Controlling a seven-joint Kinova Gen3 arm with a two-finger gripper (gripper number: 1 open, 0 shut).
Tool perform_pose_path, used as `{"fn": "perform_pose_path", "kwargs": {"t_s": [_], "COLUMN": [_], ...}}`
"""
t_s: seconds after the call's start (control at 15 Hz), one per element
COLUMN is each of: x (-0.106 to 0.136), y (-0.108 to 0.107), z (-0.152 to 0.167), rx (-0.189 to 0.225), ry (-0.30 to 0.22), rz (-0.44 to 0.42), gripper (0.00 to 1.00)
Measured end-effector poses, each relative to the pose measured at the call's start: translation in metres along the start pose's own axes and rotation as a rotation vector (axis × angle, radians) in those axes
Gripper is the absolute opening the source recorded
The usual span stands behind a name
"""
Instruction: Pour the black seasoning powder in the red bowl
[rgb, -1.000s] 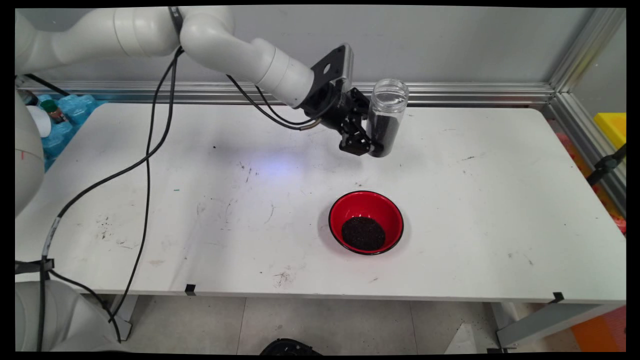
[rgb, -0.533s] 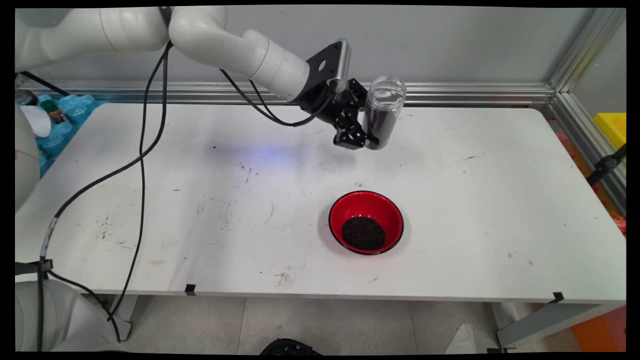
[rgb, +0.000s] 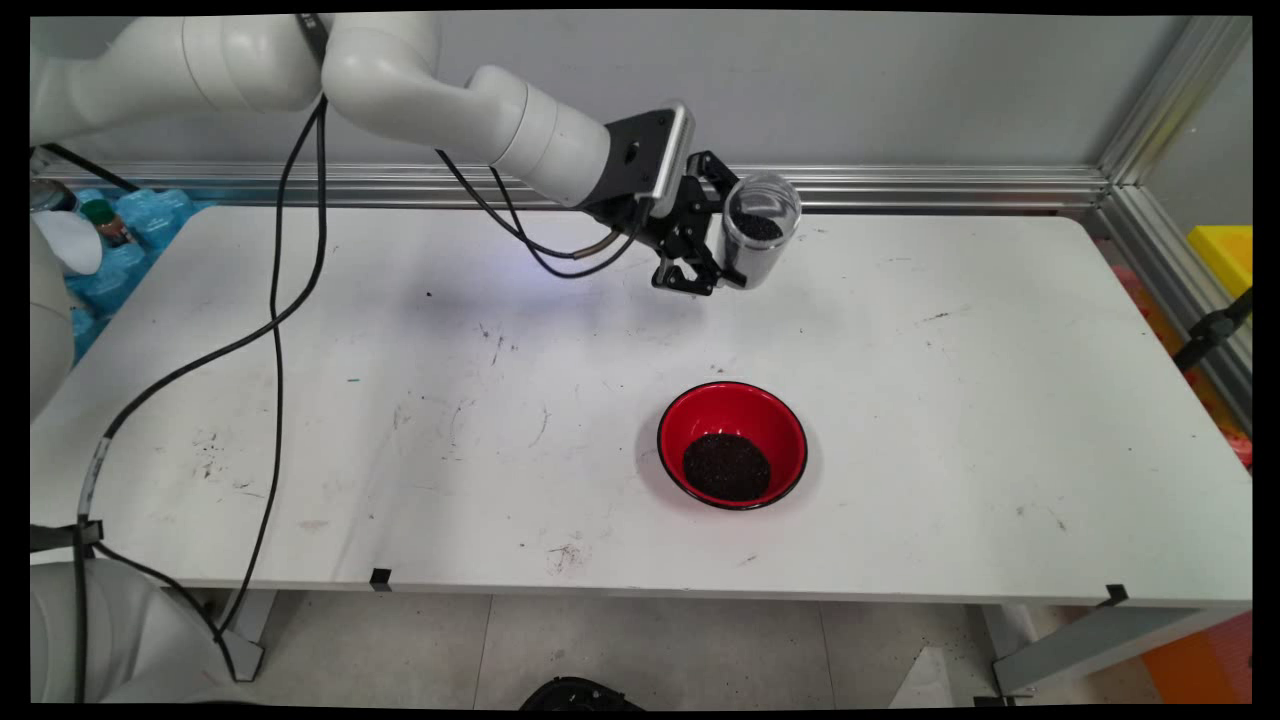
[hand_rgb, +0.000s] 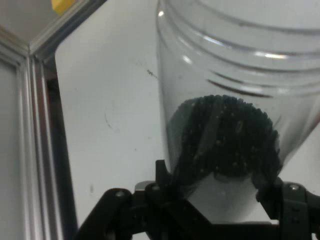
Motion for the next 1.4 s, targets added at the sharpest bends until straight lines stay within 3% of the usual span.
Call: {"fn": "perform_pose_path", "kwargs": {"t_s": [0.53, 1.4], "x": [-0.003, -0.005], "y": [0.014, 0.030], "z": [0.007, 0.008], "rx": [0.027, 0.067], "ry": [0.008, 0.013], "rz": [0.291, 0.538], "gripper": [0.00, 0.00]}}
